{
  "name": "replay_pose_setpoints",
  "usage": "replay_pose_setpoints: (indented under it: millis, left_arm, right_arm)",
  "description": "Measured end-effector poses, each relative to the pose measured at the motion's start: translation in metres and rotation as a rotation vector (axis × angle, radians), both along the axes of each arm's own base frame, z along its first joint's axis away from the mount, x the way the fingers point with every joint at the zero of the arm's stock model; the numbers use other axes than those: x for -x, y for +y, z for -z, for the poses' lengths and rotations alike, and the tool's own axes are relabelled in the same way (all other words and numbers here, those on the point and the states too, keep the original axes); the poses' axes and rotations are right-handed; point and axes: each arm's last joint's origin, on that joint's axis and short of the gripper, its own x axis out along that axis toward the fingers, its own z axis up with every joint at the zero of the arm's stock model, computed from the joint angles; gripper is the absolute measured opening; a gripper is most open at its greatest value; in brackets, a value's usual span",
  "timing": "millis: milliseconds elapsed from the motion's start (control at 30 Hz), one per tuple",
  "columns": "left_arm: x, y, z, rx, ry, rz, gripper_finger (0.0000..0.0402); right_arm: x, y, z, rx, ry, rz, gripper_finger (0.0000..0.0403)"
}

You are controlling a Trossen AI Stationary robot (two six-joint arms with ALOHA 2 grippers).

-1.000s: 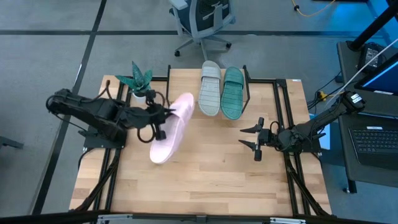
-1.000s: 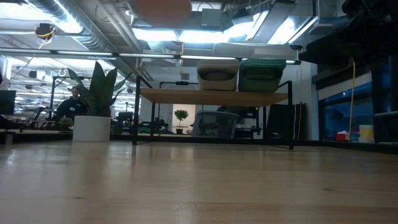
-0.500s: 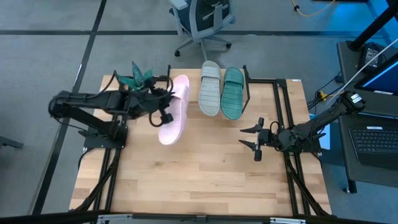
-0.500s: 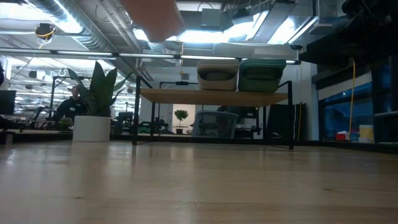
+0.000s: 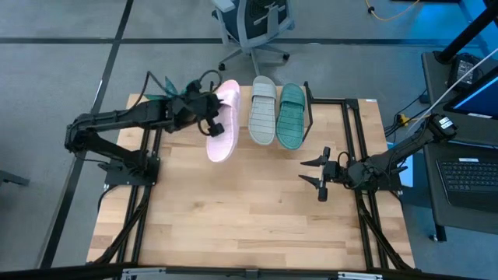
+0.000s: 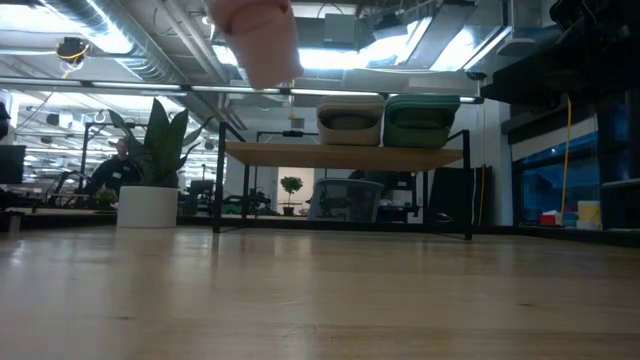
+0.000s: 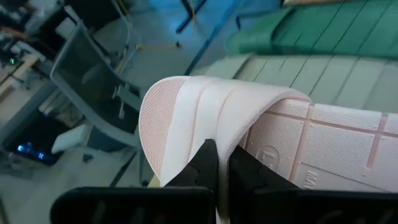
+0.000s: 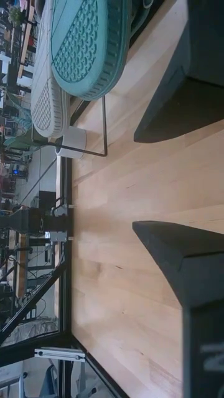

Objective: Pick and place slides into the shelf
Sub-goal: Put the pair of pink slides on the shelf

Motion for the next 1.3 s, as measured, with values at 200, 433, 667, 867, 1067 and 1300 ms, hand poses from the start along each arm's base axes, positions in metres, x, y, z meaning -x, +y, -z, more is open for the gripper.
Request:
replay_pose_setpoints:
  millis: [200,433,667,867,1067,1300]
  left_arm:
    - [-0.018,0.02,0.008,-0.015,0.067,-0.036,0.0003]
    - [-0.031,0.042,-0.016,-0.018,0.112,-0.058,0.0003]
    - [-0.041,0.061,-0.023,0.027,0.231,-0.102,0.0003]
    - [-0.054,0.077,-0.014,0.07,0.308,-0.119,0.0003]
    - [-0.059,0.09,-0.005,0.114,0.328,-0.102,0.0003]
    - [-0.059,0.102,0.005,0.153,0.368,-0.114,0.0003]
  right_arm:
    - [0.0,0.0,0.0,0.003,0.004,0.0,0.0218]
    - [0.0,0.0,0.001,0.003,0.009,0.001,0.0218]
    - [0.001,0.0,0.004,-0.025,0.035,0.008,0.0218]
    - [0.001,-0.001,0.006,-0.044,0.045,0.013,0.0218]
    - [0.001,-0.001,0.006,-0.043,0.047,0.013,0.0218]
    - [0.001,-0.001,0.006,-0.045,0.048,0.014,0.0218]
